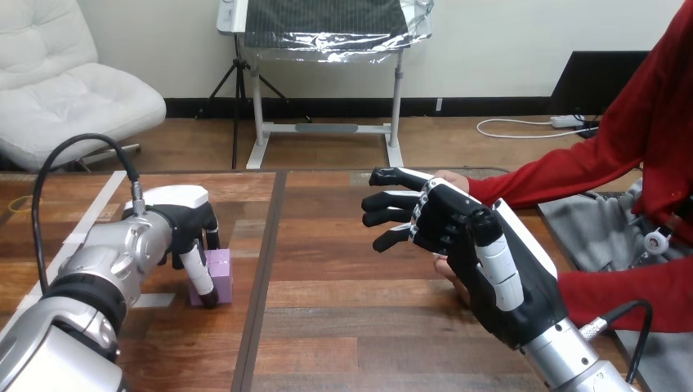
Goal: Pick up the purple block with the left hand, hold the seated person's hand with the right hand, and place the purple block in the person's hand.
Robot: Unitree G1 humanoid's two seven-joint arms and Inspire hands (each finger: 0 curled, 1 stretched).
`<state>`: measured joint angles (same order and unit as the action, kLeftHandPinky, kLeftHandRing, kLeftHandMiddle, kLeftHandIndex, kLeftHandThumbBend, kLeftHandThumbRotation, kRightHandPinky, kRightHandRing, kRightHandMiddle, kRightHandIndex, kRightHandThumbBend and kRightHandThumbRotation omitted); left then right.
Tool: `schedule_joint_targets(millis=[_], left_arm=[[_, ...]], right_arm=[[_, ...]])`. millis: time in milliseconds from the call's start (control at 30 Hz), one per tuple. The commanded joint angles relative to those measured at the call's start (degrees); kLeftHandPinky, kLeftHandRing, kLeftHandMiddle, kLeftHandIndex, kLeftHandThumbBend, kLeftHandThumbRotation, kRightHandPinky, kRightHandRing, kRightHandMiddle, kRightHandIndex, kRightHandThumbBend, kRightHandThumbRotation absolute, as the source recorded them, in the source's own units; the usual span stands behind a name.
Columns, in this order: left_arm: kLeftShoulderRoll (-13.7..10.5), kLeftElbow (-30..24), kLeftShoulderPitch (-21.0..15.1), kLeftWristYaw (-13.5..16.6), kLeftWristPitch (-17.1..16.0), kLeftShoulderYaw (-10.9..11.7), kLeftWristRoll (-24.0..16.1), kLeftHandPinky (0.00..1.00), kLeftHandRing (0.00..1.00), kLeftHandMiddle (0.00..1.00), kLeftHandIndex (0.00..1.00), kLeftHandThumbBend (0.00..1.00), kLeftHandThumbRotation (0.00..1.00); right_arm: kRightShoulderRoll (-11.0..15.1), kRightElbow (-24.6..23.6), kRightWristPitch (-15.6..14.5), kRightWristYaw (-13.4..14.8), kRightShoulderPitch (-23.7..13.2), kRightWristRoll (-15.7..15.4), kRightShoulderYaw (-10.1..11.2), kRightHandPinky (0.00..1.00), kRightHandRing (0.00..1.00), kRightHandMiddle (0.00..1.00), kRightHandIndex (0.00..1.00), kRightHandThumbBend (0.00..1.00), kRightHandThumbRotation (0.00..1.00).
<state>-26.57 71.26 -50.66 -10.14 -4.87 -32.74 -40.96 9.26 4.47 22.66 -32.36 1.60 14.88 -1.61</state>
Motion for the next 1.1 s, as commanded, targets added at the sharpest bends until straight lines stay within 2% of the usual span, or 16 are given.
schedule_joint_targets(millis=[0, 433, 600, 800, 1067], left_arm=[[-0.4, -1.5, -0.6, 2.5, 1.0, 0.5, -0.2, 0.38, 0.49, 0.55, 0.46, 0.71, 0.00], [-0.3, -2.6, 0.4, 5.4, 2.0, 0.2, -0.5, 0.38, 0.48, 0.53, 0.45, 0.74, 0.00], [-0.6, -4.8, 2.1, 8.0, 1.5, 1.5, 0.5, 0.37, 0.46, 0.52, 0.45, 0.75, 0.00], [-1.2, -10.0, 5.8, 10.4, 0.5, 5.1, 3.8, 0.34, 0.43, 0.50, 0.46, 0.75, 0.00], [-2.3, -22.1, 13.5, 12.1, 0.8, 10.9, 8.4, 0.31, 0.38, 0.46, 0.46, 0.75, 0.00]], right_arm=[[0.2, -1.7, 0.7, 0.3, -3.5, 0.5, 0.7, 0.60, 0.72, 0.74, 0.80, 0.78, 1.00], [0.4, -1.5, 0.0, 0.3, -3.6, 0.5, 0.7, 0.60, 0.72, 0.74, 0.80, 0.81, 1.00], [0.4, -1.6, 0.2, 1.8, -3.3, -1.3, 0.7, 0.60, 0.72, 0.74, 0.79, 0.82, 1.00], [0.5, -1.6, -0.4, 3.1, -3.3, -2.8, 0.7, 0.60, 0.71, 0.73, 0.78, 0.82, 1.00], [0.3, -0.8, -0.5, 4.3, -4.3, -3.4, 0.9, 0.58, 0.70, 0.71, 0.76, 0.83, 1.00]])
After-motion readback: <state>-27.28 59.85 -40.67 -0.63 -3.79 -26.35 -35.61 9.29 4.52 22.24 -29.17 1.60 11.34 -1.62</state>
